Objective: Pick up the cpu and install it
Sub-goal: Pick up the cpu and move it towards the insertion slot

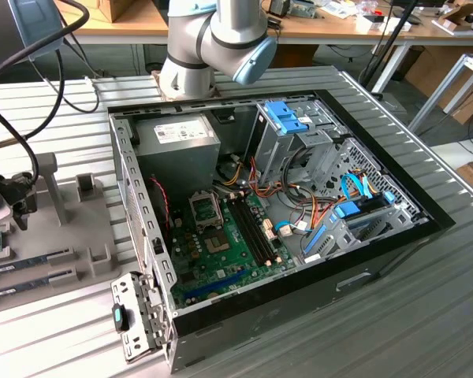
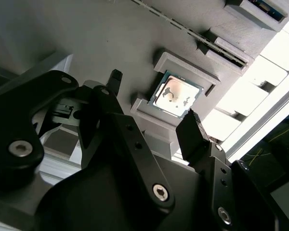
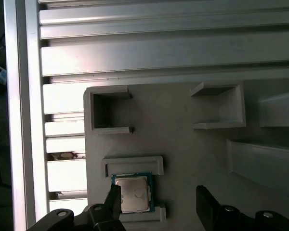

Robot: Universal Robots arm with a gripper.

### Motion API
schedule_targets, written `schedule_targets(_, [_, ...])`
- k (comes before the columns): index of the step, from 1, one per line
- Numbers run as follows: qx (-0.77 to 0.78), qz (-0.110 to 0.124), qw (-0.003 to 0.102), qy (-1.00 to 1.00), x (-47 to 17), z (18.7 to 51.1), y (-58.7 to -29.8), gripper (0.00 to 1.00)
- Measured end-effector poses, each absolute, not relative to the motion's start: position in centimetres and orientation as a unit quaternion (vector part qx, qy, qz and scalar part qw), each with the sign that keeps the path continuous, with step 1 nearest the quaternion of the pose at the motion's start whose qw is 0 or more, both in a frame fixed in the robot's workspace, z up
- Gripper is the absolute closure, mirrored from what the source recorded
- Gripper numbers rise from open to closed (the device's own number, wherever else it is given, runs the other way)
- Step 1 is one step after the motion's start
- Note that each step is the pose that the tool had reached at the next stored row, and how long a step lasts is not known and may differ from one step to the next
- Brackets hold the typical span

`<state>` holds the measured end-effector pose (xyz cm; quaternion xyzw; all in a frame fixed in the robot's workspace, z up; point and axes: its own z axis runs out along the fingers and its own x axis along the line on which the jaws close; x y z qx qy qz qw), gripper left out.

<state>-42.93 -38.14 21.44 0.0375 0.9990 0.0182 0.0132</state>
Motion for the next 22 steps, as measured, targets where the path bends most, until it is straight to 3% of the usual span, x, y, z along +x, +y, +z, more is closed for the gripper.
schedule_targets(22, [0.037,0.018,0.013,0.999,-44.0,20.7,-38.1,0.28])
